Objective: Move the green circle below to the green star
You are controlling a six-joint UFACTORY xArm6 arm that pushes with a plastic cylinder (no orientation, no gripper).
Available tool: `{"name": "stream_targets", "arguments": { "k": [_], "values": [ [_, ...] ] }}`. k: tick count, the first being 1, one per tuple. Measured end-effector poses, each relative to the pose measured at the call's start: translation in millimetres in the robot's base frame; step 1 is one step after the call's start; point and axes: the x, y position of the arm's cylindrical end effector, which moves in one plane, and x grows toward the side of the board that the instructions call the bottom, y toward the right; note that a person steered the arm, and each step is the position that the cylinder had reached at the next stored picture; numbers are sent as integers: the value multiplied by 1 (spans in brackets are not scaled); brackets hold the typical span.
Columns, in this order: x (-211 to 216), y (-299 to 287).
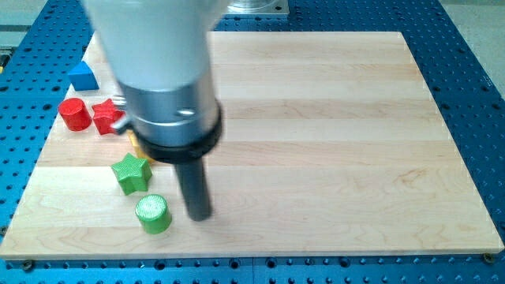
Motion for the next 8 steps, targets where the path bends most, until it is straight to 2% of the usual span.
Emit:
{"name": "stream_targets", "arguments": {
  "k": [1, 5, 6, 8],
  "values": [
    [28, 25],
    [26, -147],
    [-22, -160],
    [-28, -145]
  ]
}}
